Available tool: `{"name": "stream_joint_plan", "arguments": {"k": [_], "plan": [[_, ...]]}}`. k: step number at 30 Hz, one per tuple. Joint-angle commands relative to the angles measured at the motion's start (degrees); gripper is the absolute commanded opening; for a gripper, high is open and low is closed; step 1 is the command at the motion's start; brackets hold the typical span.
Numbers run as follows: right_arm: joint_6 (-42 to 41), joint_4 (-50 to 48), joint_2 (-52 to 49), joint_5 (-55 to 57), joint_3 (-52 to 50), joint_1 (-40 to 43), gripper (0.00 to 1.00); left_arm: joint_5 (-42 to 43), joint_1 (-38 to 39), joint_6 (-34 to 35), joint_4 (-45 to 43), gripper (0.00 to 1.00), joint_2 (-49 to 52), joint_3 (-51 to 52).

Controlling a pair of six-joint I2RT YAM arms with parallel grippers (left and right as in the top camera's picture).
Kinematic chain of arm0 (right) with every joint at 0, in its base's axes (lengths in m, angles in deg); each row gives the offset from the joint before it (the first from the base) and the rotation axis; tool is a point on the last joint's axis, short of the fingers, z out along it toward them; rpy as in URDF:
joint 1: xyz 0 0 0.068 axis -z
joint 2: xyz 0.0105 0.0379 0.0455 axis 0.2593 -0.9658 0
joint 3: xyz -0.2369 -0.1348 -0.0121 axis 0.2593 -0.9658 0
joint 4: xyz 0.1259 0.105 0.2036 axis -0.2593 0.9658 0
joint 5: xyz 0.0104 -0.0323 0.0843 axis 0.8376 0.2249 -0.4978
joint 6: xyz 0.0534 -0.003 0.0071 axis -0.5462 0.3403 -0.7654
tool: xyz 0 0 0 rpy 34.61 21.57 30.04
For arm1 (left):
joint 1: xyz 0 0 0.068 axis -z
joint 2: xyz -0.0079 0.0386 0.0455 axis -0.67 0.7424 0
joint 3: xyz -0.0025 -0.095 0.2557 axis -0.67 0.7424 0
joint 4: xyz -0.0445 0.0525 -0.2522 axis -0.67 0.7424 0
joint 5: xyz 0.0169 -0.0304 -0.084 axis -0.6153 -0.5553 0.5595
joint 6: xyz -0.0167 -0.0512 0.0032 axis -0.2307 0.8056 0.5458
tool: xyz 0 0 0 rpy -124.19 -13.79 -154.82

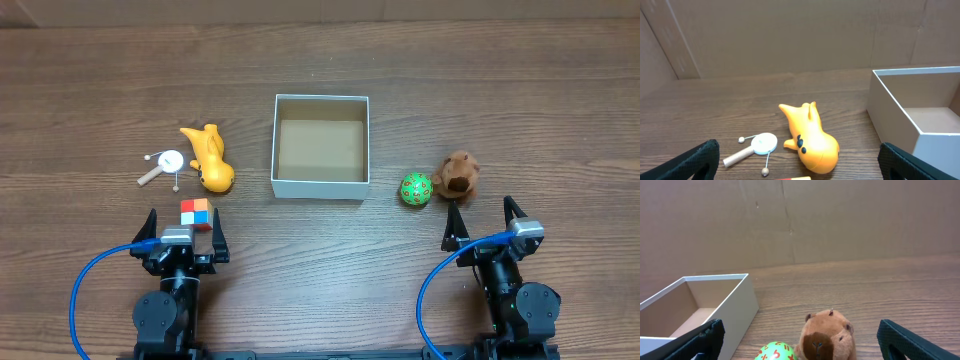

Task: Pack container
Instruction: 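Move the right gripper over the brown plush capybara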

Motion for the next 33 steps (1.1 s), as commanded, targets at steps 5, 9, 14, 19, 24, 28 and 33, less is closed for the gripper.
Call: {"name": "stream_joint_plan", "arguments": {"k": [5,9,14,19,24,28,33], "plan": [[-0.5,-0.3,0.6,1.6,-0.6,0.3,1.00,-0.5,0.5,0.7,-0.3,1.00,-0.3,0.7],[-0.5,-0.6,0.6,2.1,-0.6,0.3,1.00,-0.5,0.5,0.7,-0.3,1.00,-0.3,0.7],[-1.4,-3.8,0.6,2.0,-0.6,0.3,1.00,-0.5,0.5,0.7,-0.3,1.00,-0.3,0.7],[-2.7,-1.0,0.4,2.1,2.2,0.3,1.00,-0.5,0.5,0.7,-0.3,1.00,-0.3,0.7],[-2.6,8.2,-4.1,7.4,10.4,0.3,1.00,-0.5,0.5,0.7,-0.3,1.00,-0.3,0.7],[-2.6,13.2,-14.3,10.1,22.0,0.3,1.00,-0.5,0.5,0.7,-0.3,1.00,-0.3,0.7],[-2.4,23.5,-32.5,10.4,40.0,0.3,1.00,-0.5,0.5,0.7,-0.3,1.00,-0.3,0.7]]}}
